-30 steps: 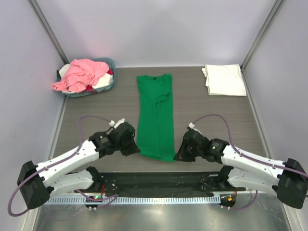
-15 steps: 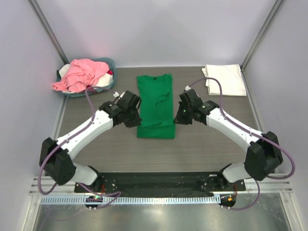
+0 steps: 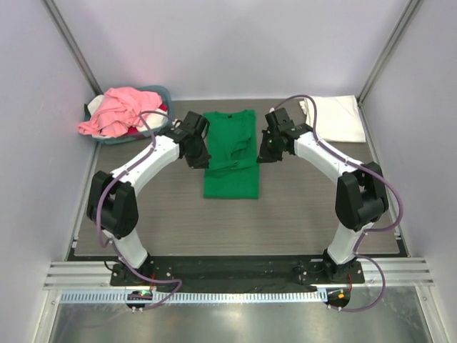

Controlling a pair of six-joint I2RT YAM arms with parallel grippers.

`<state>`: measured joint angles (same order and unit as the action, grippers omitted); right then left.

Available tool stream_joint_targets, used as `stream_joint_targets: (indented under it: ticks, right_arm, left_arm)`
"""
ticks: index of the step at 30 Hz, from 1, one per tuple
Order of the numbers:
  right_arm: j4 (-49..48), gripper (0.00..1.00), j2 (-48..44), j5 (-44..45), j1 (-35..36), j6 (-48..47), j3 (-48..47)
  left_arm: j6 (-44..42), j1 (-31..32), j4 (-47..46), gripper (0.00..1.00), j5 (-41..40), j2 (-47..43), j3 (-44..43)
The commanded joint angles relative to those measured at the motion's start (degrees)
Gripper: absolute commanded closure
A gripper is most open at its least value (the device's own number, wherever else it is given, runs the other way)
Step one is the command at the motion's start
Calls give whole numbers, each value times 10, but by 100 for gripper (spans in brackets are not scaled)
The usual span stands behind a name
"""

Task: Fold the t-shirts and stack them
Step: Fold the tshirt

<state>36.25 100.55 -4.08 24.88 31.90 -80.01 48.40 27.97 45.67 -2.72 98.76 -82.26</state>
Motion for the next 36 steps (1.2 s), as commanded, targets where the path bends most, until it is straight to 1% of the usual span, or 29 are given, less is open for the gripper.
stream_joint_targets:
  ticks: [1,15,18,20,21,22,23,24,25,26,27,28,29,30,31,32,33,34,35,36]
  right_arm:
    - [4,99,26,-13,-12,-29,-43]
    - [4,99,120,-30,-33,-43,-112]
    - [4,99,140,-34,-34,-47,-127]
    - [4,99,149,-36,-35,-47,-135]
    - [5,97,155,-38,-35,-49,-146]
    - [4,93,168,-42,-38,-51,-153]
    - [6,88,177,-45,-40,-52,-163]
    - [9,71,186,-48,-43,-53,-195]
    - [30,61,214,-46,-47,-54,-223]
    - [50,47,228,-40,-55,-51,-254]
    - [71,44,242,-38,-59,-49,-328]
    - [108,42,258,-37,-62,-50,-364]
    - [126,40,275,-34,-66,-48,-400]
    - [138,40,277,-33,-67,-47,-448]
    - [149,40,273,-36,-66,-45,-458]
    - [148,40,249,-50,-65,-42,-453]
    - [144,40,232,-57,-62,-39,-421]
    - [125,40,215,-63,-58,-36,-392]
    - [110,40,191,-73,-53,-30,-358]
    - [92,41,145,-94,-40,-23,-276]
  left_arm:
    - [-23,-13,-8,99,17,26,-33]
    - [-37,-40,-9,99,19,115,-89]
    - [-41,-44,-6,98,19,129,-104]
    - [-45,-49,-1,93,20,139,-112]
    - [-46,-50,3,91,21,153,-119]
    - [-51,-58,13,86,21,159,-136]
    - [-57,-64,21,83,21,169,-154]
    - [-61,-70,28,79,25,180,-169]
    - [-66,-79,45,59,46,207,-219]
    - [-80,-96,59,52,57,228,-252]
    - [-86,-104,80,48,66,246,-289]
    - [-93,-115,131,41,82,286,-336]
    - [-101,-119,159,40,88,300,-418]
    - [-111,-121,188,40,88,311,-462]
    - [-115,-121,226,40,77,316,-488]
    - [-116,-120,227,40,74,297,-477]
    - [-112,-119,218,40,76,272,-449]
    - [-109,-115,181,41,81,246,-413]
    - [-105,-114,157,42,94,186,-363]
    - [-100,-112,132,42,100,158,-273]
